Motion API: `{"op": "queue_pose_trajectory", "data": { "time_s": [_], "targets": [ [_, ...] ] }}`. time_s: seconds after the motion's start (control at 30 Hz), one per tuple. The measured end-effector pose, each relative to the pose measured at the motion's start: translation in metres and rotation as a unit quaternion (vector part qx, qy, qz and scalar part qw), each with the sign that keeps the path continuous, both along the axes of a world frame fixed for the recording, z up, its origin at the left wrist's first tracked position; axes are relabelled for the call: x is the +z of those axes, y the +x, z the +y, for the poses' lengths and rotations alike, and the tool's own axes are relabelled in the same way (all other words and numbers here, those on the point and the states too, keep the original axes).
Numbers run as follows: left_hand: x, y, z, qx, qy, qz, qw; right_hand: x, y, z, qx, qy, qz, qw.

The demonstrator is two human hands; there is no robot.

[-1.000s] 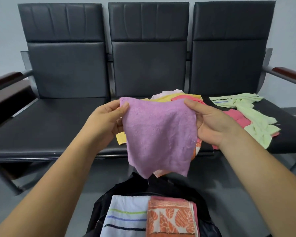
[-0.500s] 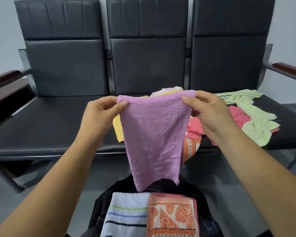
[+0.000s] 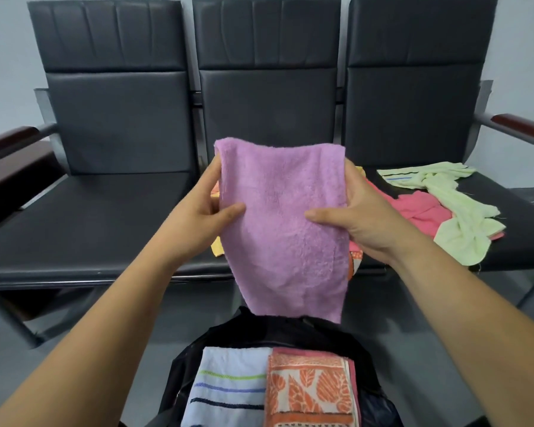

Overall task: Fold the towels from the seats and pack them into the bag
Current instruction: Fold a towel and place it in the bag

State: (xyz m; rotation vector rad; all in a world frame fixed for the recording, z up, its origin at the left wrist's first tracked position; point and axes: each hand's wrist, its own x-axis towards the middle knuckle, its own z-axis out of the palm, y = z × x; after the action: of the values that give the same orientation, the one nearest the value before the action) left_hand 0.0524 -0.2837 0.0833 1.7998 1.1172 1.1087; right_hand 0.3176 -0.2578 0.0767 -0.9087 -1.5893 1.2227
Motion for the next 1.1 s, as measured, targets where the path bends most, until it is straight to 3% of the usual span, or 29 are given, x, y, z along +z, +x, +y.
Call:
{"op": "queue_pose_trajectory", "data": {
  "time_s": [0.17, 0.3, 0.4, 0.47, 0.53, 0.6, 0.7, 0.8, 0.87, 1.0, 1.1],
  "targets": [
    [-0.012, 0.006, 0.004, 0.11, -0.087, -0.016, 0.99, -0.015, 0.002, 0.012, -0.143, 0.012, -0.121, 0.982],
    [-0.017, 0.004, 0.009, 0.023, -0.153, -0.078, 0.985, -0.021, 0.004, 0.015, -0.093, -0.065, -0.066, 0.991],
    [-0.015, -0.001, 0.007, -0.012, -0.1, 0.101, 0.99, -0.014, 0.007, 0.006, 0.0, -0.119, -0.045, 0.992],
    [-0.014, 0.001, 0.005, 0.039, -0.019, 0.205, 0.978, -0.01, 0.008, 0.003, 0.015, -0.048, -0.175, 0.983],
    [-0.015, 0.004, 0.005, 0.065, 0.008, 0.226, 0.972, -0.007, 0.006, 0.0, -0.021, 0.024, -0.297, 0.954],
    [-0.016, 0.006, 0.005, 0.076, 0.002, 0.218, 0.973, -0.008, 0.004, 0.001, -0.055, 0.073, -0.317, 0.944],
    [-0.02, 0.004, 0.008, 0.065, -0.047, 0.189, 0.979, -0.013, 0.003, 0.004, -0.06, 0.071, -0.263, 0.96],
    [-0.023, 0.004, 0.008, 0.053, -0.103, 0.074, 0.991, -0.022, 0.003, 0.007, -0.048, 0.026, -0.215, 0.975],
    [-0.024, 0.003, 0.01, 0.091, -0.122, 0.025, 0.988, -0.025, 0.002, 0.007, -0.052, -0.06, -0.106, 0.991],
    [-0.024, 0.001, 0.015, 0.076, -0.242, -0.17, 0.952, -0.022, 0.0, 0.011, -0.054, -0.254, 0.107, 0.96],
    [-0.023, -0.002, 0.016, 0.013, -0.226, -0.179, 0.957, -0.016, 0.005, 0.014, 0.019, -0.279, 0.208, 0.937]
  ]
}}
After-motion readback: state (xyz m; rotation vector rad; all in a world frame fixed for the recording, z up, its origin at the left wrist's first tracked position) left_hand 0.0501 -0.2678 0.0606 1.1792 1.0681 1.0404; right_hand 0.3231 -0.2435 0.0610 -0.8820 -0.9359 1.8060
